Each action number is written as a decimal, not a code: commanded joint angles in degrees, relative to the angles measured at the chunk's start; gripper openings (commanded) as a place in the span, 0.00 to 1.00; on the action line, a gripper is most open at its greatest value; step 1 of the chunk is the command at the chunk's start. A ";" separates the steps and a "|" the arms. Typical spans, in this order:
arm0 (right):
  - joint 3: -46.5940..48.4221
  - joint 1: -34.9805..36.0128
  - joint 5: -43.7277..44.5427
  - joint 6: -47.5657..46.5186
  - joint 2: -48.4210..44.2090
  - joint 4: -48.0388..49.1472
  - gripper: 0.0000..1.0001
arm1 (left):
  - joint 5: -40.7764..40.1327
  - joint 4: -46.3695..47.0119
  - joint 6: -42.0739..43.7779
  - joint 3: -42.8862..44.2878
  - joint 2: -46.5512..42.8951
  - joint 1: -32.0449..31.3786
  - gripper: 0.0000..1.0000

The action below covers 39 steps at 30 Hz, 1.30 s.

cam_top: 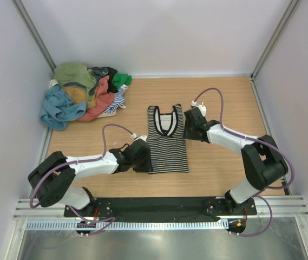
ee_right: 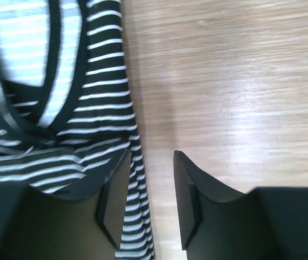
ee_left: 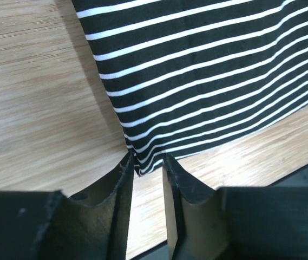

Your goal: Fold and stack the tank tops

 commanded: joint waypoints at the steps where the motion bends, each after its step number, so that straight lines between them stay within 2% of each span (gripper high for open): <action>1: -1.65 0.09 -1.87 0.47 -8.08 -2.22 0.45 | -2.23 -1.03 -0.80 -0.60 -3.85 -0.26 0.30; 6: -8.85 2.28 -6.36 3.55 -15.99 -6.44 0.48 | -2.41 -1.73 -1.42 -1.57 -6.40 -0.53 0.32; 11: -14.66 6.51 -7.95 7.50 -19.43 -8.65 0.48 | -2.58 -1.73 -1.77 -1.84 -5.88 -1.14 0.32; 14: -18.27 8.62 -9.18 9.52 -22.24 -8.30 0.51 | -2.50 -1.29 -1.94 -1.84 -5.27 -1.32 0.35; 17: -21.34 9.15 -10.94 10.32 -24.79 -7.07 0.58 | -2.41 -0.77 -2.12 -2.01 -4.91 -1.41 0.37; 22: -23.99 9.32 -13.83 11.02 -26.64 -5.13 0.56 | -1.88 0.64 -2.12 -1.75 -3.34 -1.49 0.37; 33: -26.54 9.59 -19.03 11.81 -27.34 -2.58 0.43 | -0.56 3.54 -2.47 -2.10 0.88 -1.49 0.25; 36: -26.89 9.68 -20.25 11.99 -27.34 -2.32 0.34 | -0.30 3.80 -2.47 -2.10 1.06 -1.50 0.13; 38: -26.54 9.68 -20.43 11.99 -27.95 -2.67 0.19 | -0.04 3.72 -2.30 -2.27 0.63 -1.50 0.07; 39: -26.45 9.68 -20.26 11.90 -29.00 -3.02 0.14 | 0.05 3.54 -2.38 -2.19 0.36 -1.58 0.00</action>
